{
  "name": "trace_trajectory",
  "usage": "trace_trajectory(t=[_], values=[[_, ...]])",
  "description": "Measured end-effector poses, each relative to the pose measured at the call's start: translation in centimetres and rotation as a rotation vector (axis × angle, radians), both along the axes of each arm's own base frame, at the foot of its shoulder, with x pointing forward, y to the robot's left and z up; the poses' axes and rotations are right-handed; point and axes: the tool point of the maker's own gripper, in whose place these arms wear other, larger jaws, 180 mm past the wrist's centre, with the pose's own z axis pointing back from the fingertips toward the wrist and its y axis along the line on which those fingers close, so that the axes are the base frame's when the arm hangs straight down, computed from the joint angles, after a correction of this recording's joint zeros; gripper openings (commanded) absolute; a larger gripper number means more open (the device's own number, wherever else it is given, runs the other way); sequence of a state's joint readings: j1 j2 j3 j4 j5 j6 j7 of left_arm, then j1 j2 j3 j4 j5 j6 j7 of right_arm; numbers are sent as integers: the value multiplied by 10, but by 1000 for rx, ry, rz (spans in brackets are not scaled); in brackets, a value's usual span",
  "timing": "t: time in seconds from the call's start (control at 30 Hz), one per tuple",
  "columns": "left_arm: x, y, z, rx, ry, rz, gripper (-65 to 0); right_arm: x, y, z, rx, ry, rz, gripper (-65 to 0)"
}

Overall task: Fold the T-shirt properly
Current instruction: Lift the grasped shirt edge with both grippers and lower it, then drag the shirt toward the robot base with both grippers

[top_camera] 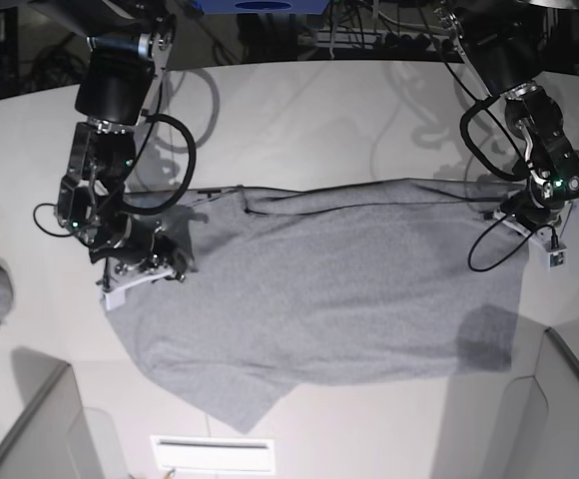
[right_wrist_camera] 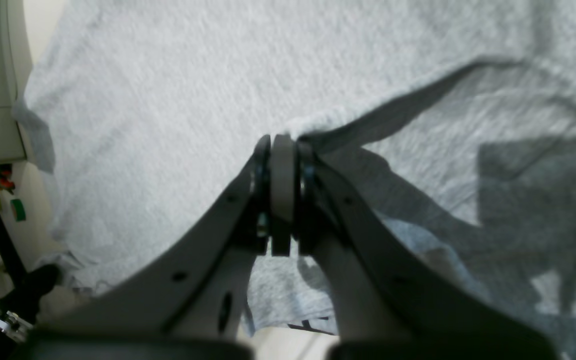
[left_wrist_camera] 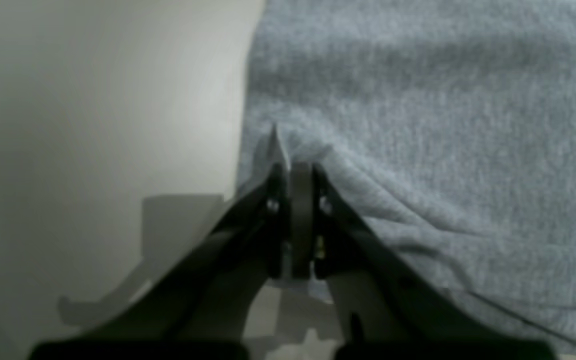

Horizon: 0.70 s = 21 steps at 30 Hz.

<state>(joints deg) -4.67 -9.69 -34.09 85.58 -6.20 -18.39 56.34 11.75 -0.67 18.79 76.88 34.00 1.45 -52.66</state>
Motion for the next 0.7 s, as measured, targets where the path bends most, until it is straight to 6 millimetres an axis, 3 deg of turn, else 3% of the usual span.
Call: trace_trajectory(t=[0.07, 0.17, 0.27, 0.37, 0.43, 0.5, 0.6, 0.7], values=[[3, -2, 2, -9, -11, 1, -416, 0, 0, 3, 1, -12, -2, -420], [10, -3, 7, -17, -38, 3, -252, 1, -10, 12, -31, -79, -45, -408], [8, 3, 20, -3, -71, 21, -169, -11, -19, 16, -63, -114, -84, -408], [-6, 28, 53, 35, -182, 119, -163, -28, -36, 25, -99, -154, -193, -407], [-26, 35, 59, 19, -224, 162, -163, -41, -51, 35, -142, -201, -269, -402], [-55, 28, 41, -50, -205, 164, -163, -58, -64, 39, -180, -229, -331, -401], [-92, 36, 19, -149, -197, 273, -165, -82, -73, 44, -226, -259, -374, -401], [-105, 44, 8, -216, -213, 316, -166, -101, -74, 36, -231, -240, -410, -401]])
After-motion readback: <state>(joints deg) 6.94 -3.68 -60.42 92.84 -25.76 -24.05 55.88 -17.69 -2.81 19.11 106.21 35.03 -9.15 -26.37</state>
